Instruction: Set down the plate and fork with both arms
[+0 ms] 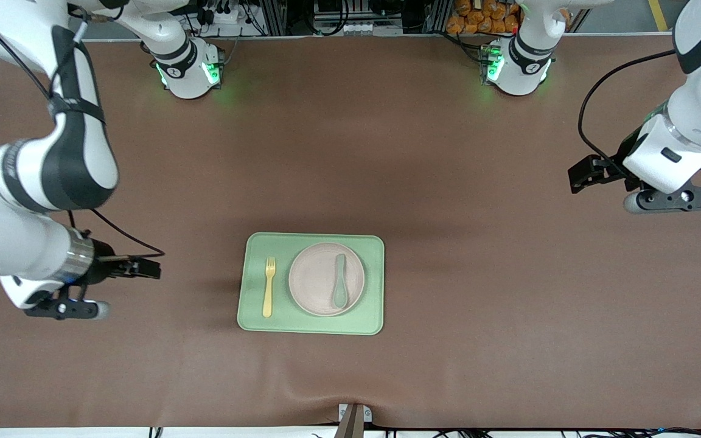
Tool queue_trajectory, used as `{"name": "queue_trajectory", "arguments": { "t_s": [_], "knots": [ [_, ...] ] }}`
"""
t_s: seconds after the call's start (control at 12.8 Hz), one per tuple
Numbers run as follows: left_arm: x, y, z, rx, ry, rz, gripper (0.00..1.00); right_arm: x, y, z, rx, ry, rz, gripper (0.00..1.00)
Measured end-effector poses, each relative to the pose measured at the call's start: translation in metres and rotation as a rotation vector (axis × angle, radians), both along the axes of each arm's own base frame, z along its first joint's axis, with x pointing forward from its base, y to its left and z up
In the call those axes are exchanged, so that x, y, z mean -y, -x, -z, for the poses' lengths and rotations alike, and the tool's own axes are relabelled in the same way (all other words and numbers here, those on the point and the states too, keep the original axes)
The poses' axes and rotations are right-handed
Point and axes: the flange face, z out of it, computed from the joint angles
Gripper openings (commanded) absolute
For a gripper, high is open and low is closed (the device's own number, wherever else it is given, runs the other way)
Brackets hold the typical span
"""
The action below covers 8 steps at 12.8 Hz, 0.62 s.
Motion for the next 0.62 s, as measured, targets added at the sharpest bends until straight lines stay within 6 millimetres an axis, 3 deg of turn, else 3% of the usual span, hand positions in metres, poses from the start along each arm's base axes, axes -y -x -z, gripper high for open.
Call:
{"name": "queue_trajectory", "arguments": {
  "t_s": [0.31,0.62],
  "knots": [
    [0.000,0.005,-0.002,-0.005,-0.003,0.002,1.00,0.034,0.015,-0.029,-0.005,-0.007,0.024,1.00],
    [0.001,0.011,-0.008,0.007,-0.005,0.004,1.00,0.066,0.050,-0.094,-0.011,-0.015,0.057,1.00]
  ]
}}
